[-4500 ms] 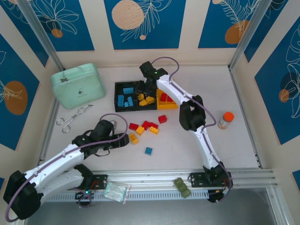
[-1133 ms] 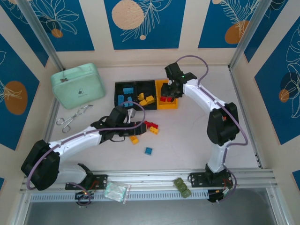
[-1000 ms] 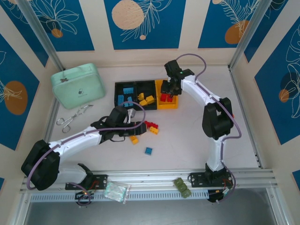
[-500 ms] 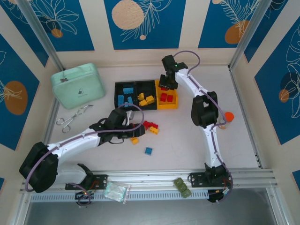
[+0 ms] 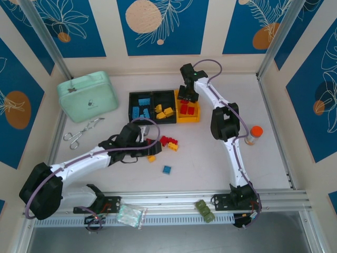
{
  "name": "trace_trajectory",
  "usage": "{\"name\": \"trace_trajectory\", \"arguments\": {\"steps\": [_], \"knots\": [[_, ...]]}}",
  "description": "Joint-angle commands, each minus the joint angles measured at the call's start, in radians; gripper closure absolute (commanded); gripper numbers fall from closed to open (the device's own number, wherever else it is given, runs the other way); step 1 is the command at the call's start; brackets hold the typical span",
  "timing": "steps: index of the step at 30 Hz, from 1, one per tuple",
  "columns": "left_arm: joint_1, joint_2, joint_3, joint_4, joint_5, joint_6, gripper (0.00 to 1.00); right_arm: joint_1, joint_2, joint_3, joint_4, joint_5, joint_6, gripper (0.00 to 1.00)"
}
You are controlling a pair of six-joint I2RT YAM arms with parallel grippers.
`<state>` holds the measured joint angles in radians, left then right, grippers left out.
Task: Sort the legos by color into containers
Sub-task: Place the lego in the container.
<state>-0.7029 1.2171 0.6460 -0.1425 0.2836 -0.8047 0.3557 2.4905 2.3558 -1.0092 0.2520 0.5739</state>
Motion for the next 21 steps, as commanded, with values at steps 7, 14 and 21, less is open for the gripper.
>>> {"name": "trace_trajectory", "arguments": {"steps": [7, 14, 21], "knots": [[-0.008, -0.021, -0.009, -0.008, -0.014, -0.004, 0.27, 0.003, -0.028, 0.012, -0.025, 0.021, 0.009, 0.43], [-0.008, -0.03, -0.004, -0.017, -0.02, -0.004, 0.27, 0.015, -0.109, -0.047, -0.005, 0.025, 0.002, 0.44], [-0.008, -0.09, -0.012, -0.08, -0.071, -0.003, 0.27, 0.056, -0.395, -0.353, 0.142, 0.006, -0.022, 0.44]]}}
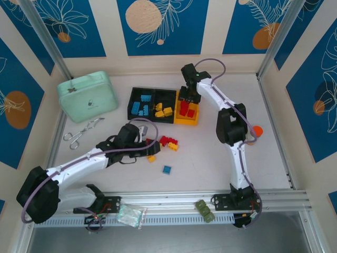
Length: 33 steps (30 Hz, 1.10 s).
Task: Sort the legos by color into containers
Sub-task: Place the lego in the container, then pick up the lego from the center of the table.
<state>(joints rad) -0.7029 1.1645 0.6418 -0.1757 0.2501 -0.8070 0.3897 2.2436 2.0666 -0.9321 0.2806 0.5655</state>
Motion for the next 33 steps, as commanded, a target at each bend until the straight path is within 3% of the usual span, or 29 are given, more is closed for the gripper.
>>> {"name": "trace_trajectory", "arguments": {"steps": [1, 16, 19, 24, 33], "knots": [[-0.008, -0.048, -0.011, -0.067, -0.05, 0.002, 0.27, 0.031, -0.199, -0.13, 0.091, -0.029, -0.019, 0.44], [0.002, -0.163, -0.019, -0.233, -0.189, 0.019, 0.26, 0.147, -0.644, -0.714, 0.208, -0.06, 0.026, 0.42], [0.007, -0.176, -0.022, -0.257, -0.209, 0.018, 0.26, 0.195, -0.69, -0.816, 0.236, -0.063, 0.07, 0.36], [0.008, -0.177, -0.044, -0.249, -0.215, -0.005, 0.26, 0.263, -0.697, -0.931, 0.277, -0.086, 0.207, 0.26], [0.009, -0.187, -0.08, -0.22, -0.199, -0.036, 0.26, 0.353, -0.597, -0.969, 0.362, -0.109, 0.348, 0.19]]}}
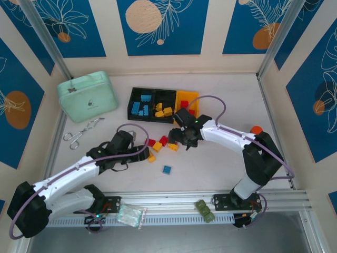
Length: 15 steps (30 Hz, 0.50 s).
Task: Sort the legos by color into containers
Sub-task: Pick up the lego from the center of the table.
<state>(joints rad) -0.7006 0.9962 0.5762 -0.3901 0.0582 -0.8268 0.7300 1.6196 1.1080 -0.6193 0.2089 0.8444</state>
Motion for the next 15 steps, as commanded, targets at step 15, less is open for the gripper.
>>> {"name": "trace_trajectory", "arguments": {"steps": [15], "knots": [[0.007, -0.026, -0.062, 0.034, 0.008, -0.041, 0.26, 0.03, 0.185, 0.063, 0.051, -0.033, 0.108, 0.2]]}}
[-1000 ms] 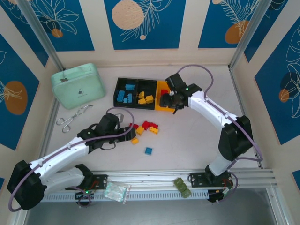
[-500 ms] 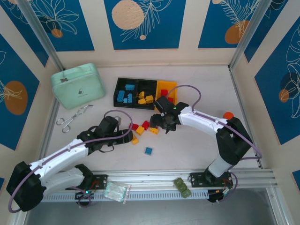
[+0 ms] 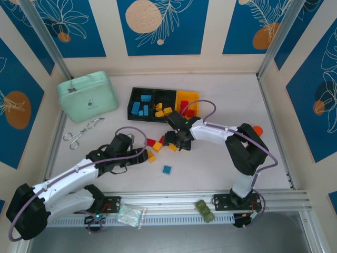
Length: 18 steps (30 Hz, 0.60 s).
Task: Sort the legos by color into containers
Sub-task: Pick up the lego from the center of the table.
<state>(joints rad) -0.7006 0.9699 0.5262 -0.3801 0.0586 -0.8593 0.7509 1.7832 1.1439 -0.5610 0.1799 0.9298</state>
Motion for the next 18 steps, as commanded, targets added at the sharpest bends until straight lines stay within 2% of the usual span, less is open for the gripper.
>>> {"name": "trace_trajectory", "arguments": {"steps": [1, 5, 11, 18], "knots": [[0.006, 0.004, -0.015, 0.026, 0.007, -0.009, 0.27, 0.011, 0.025, 0.034, -0.011, 0.001, 0.024, 0.2], [0.006, 0.012, -0.017, 0.04, 0.012, -0.01, 0.26, 0.01, 0.044, 0.047, -0.018, 0.004, 0.027, 0.23], [0.006, 0.014, -0.031, 0.053, 0.017, -0.014, 0.27, 0.005, 0.043, 0.028, -0.042, 0.016, 0.029, 0.33], [0.006, 0.034, -0.044, 0.087, 0.029, -0.017, 0.26, -0.006, -0.019, -0.031, -0.082, 0.06, 0.041, 0.35]]}}
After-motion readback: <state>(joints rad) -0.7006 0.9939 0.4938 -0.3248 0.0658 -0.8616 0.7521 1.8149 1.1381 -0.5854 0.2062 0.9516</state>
